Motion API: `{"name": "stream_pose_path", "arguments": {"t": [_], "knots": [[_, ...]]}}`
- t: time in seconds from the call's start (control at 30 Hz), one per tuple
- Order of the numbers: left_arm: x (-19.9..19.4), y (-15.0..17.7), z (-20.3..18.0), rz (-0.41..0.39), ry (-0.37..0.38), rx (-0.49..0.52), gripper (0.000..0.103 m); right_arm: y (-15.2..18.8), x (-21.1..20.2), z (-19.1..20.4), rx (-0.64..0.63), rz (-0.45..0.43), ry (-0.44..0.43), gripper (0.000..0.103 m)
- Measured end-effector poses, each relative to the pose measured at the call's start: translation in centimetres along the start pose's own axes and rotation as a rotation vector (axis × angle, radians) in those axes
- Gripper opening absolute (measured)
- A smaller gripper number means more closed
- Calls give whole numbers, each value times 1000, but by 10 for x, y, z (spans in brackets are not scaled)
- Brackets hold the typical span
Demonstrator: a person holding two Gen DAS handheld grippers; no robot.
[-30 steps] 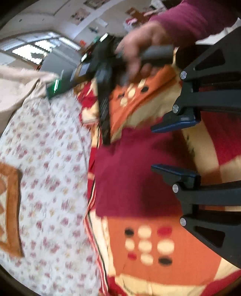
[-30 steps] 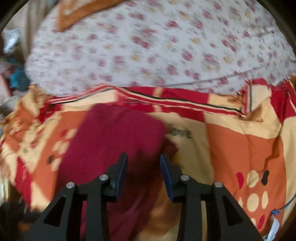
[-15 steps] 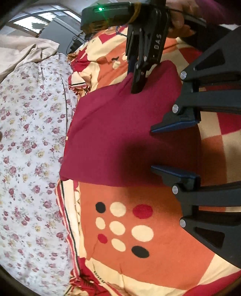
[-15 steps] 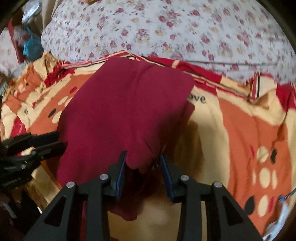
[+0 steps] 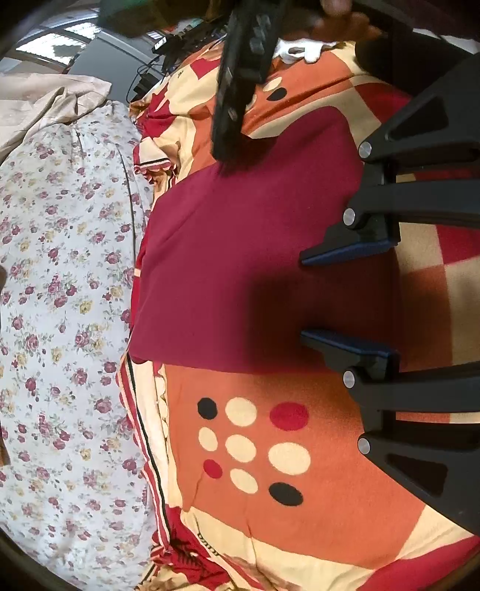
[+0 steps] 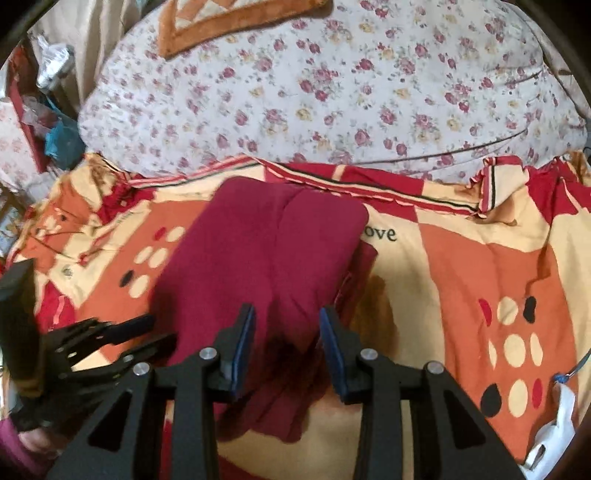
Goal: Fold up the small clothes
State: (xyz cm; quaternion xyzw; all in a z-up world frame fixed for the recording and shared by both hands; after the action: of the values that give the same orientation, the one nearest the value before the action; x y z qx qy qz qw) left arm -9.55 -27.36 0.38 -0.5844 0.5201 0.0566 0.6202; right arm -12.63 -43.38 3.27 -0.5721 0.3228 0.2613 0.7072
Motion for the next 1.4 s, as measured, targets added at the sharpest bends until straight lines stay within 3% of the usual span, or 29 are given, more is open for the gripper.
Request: {"name": "stream_pose_path", "arguments": {"t": [0.13,0.2,0.33,0.43,0.53,0.63,0.77,0.83,0.93,0.97,1.13,1.3,1.37,1.4], "knots": [[0,1,-1,2,4,5,14,19,22,-10,10,56,31,37],[1,1,-1,2,3,11,15,30,24,-17,64,31,1,39],[1,-1,-1,10,24,4,16,29,22,-20,75,29,8,53],[-2,-9,5,13,123,-55,16,28,21,-30,147,14,-30,67],[1,-19,17,27,247,-185,26,25,27,-43,250,3,-91,84],[10,-28,26,41,341,-278,34,22,34,-47,299,-1,-146,88],[16,-36,20,54,413,-269,44,17,65,-46,322,21,-225,93],[14,-40,20,50,452,-279,44,17,72,-47,347,23,-244,96],[3,-51,26,0,578,-344,45,13,76,-48,367,-4,-269,98],[3,-53,30,-11,585,-366,45,12,77,-47,363,-5,-273,98],[27,-52,63,12,467,-458,47,11,79,-46,355,-27,-284,99],[58,-42,59,68,428,-466,52,11,79,-42,324,-52,-291,99],[64,-39,54,82,430,-463,52,11,78,-40,314,-52,-303,80],[64,-38,50,75,414,-439,46,10,77,-37,305,-52,-314,77]]}}
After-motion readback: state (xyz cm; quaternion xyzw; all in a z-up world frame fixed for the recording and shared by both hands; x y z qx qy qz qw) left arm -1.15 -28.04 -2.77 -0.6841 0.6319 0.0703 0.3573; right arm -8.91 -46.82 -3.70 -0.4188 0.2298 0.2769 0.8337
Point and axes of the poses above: each gripper's, at about its wrist camera, not at the fingertips, and x roughly the way its jaws point, z to its left, y to its underside, the point moved 7 cm from there along x, roughly the way its jaws point, and after that the axes turned 7 degrees about -z, right-handed, at the moved point
